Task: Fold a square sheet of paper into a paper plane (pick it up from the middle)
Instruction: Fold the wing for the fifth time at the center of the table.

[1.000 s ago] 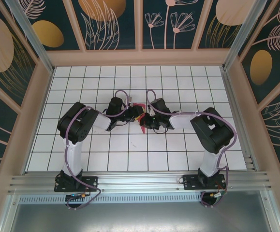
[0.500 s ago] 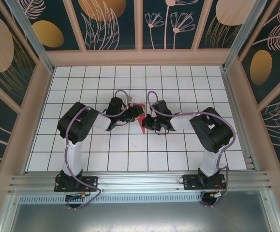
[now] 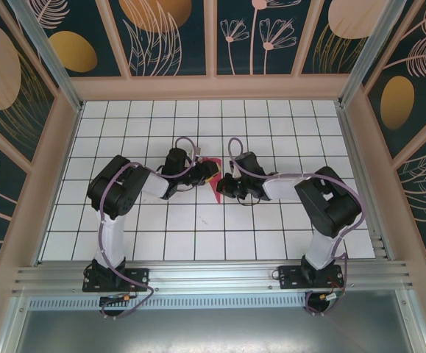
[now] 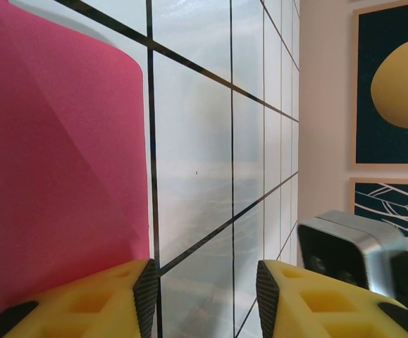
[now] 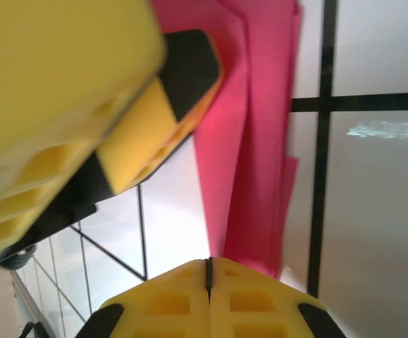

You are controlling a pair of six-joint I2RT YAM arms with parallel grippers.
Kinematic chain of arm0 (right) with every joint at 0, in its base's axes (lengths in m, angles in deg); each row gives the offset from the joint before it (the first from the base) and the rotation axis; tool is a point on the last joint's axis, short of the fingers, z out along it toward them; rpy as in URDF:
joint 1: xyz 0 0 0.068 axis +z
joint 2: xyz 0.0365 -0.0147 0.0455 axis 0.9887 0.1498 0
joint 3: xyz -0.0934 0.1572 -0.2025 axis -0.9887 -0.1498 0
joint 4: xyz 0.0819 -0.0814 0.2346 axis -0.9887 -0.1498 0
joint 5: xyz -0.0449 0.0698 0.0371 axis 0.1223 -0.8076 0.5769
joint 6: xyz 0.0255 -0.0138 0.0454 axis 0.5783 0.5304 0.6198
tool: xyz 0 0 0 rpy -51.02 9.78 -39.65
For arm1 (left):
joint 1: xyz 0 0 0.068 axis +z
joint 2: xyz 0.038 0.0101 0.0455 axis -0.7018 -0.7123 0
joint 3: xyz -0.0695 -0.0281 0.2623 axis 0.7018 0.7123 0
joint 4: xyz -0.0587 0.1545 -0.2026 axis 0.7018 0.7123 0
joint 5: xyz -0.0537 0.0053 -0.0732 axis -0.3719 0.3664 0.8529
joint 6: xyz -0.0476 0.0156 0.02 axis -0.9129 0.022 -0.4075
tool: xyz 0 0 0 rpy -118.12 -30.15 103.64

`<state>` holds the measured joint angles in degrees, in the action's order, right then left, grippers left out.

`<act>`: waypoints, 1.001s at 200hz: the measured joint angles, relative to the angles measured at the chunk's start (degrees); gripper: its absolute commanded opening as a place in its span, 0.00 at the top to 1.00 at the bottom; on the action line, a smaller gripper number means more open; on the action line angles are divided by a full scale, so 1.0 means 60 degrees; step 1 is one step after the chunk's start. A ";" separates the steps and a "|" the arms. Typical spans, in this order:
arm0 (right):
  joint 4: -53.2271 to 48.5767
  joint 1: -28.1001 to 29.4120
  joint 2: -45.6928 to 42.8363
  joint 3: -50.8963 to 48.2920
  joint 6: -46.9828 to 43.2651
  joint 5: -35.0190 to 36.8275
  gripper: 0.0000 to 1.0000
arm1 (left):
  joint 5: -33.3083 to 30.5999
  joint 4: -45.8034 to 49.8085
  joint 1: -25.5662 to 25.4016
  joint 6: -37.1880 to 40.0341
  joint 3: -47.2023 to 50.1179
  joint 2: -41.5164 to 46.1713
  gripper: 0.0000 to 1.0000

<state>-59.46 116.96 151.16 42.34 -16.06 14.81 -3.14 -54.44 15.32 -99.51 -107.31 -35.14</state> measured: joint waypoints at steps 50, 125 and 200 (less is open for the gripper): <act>-0.0211 0.0208 -0.0036 0.0404 -0.0004 -0.0408 0.92 | 0.0000 0.0004 0.0000 0.0000 0.0000 0.0000 0.55; -0.0688 0.0251 0.0729 0.0761 -0.0248 0.0040 0.92 | 0.0000 0.0033 0.0000 0.0004 -0.0011 0.0000 0.55; 0.0204 -0.0004 0.0772 0.0131 -0.0171 -0.0204 0.92 | 0.0007 0.0066 0.0000 0.0066 -0.0015 0.0000 0.55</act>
<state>-58.24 116.94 155.79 43.13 -17.09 13.59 -3.09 -54.05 15.32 -99.12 -107.40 -35.14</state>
